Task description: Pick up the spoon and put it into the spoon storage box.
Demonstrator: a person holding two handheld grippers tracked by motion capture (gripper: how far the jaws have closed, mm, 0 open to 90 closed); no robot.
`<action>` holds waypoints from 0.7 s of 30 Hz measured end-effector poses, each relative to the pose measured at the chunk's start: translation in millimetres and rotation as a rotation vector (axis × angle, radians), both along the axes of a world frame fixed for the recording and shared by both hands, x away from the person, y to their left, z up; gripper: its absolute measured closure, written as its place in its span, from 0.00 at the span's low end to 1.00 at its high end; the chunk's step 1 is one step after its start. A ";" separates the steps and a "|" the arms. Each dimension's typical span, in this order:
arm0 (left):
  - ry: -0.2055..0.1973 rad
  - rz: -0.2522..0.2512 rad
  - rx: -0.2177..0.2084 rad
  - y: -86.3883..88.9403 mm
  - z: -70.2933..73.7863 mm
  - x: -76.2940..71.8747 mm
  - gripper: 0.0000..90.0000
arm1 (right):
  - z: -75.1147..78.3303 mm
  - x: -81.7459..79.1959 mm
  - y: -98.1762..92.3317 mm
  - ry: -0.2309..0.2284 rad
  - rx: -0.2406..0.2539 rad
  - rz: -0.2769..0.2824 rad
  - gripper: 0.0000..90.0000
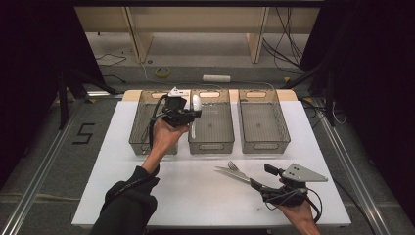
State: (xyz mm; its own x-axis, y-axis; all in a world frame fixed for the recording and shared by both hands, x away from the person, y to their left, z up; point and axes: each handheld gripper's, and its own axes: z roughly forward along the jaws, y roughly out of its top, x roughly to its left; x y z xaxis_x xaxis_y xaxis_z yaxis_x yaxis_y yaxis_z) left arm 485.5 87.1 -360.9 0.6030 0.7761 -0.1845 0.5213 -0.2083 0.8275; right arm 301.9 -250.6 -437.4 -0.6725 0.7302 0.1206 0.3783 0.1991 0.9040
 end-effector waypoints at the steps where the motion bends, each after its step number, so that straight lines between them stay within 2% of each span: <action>1: -0.001 0.000 0.005 -1.4 -0.2 1.7 0.91 | 0.1 -0.1 0.3 0.003 0.001 0.000 0.29; 4: -0.006 0.002 0.010 -5.3 -0.9 6.4 0.91 | 0.0 0.0 0.3 0.001 -0.002 0.003 0.29; 8: 0.004 0.015 -0.007 -10.4 -2.5 14.2 0.91 | -0.2 0.1 0.3 0.003 -0.001 0.002 0.29; 21: 0.025 0.050 0.012 -24.2 -16.2 27.9 0.91 | -0.3 -0.6 -0.1 -0.003 0.000 0.008 0.29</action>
State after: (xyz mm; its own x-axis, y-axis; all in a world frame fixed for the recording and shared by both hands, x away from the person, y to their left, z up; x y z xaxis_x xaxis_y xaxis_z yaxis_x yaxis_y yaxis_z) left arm 513.4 62.9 -377.2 0.5585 0.8075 -0.1898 0.5520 -0.1910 0.8117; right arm 301.3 -250.8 -437.6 -0.6784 0.7250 0.1188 0.3742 0.2018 0.9051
